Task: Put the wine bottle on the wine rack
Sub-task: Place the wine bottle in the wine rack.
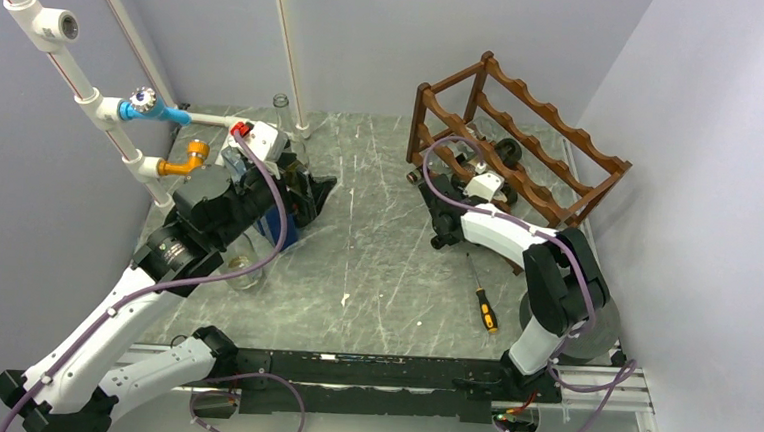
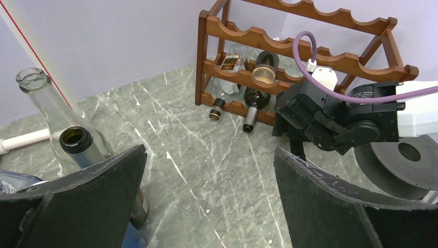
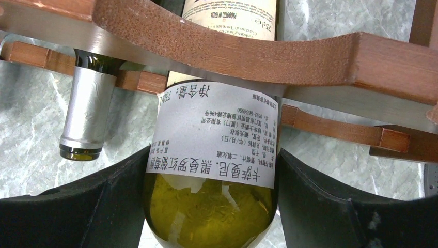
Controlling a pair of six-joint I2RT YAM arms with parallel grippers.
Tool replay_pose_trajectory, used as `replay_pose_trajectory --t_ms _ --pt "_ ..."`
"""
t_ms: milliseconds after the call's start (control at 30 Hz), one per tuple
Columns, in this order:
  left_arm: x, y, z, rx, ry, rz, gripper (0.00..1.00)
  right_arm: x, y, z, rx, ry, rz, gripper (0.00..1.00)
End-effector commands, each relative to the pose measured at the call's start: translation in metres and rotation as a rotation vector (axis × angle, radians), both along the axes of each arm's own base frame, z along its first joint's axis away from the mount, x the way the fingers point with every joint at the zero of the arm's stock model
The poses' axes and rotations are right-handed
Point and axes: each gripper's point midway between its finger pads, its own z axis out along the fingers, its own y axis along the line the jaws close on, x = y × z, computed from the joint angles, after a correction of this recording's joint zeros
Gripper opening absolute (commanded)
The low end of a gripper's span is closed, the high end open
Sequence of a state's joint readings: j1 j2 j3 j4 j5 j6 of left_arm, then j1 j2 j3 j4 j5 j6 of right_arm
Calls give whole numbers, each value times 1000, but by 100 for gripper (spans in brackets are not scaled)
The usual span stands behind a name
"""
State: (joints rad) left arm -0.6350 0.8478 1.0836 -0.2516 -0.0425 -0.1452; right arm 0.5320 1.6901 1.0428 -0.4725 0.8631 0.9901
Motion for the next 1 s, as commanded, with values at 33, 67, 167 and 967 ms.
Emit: replay_pose_trajectory --t_ms 33,67,167,967 --pt "-4 -3 18 -40 -39 -20 100 10 -3 18 19 -52 -15 58" --pt "-5 -2 19 -39 -38 -18 99 10 -2 18 19 -48 -8 65" --pt "-6 0 21 -42 -51 -14 99 10 0 19 14 -34 5 71" --pt "-6 -4 19 -38 -37 -32 99 -14 20 17 -89 52 161 100"
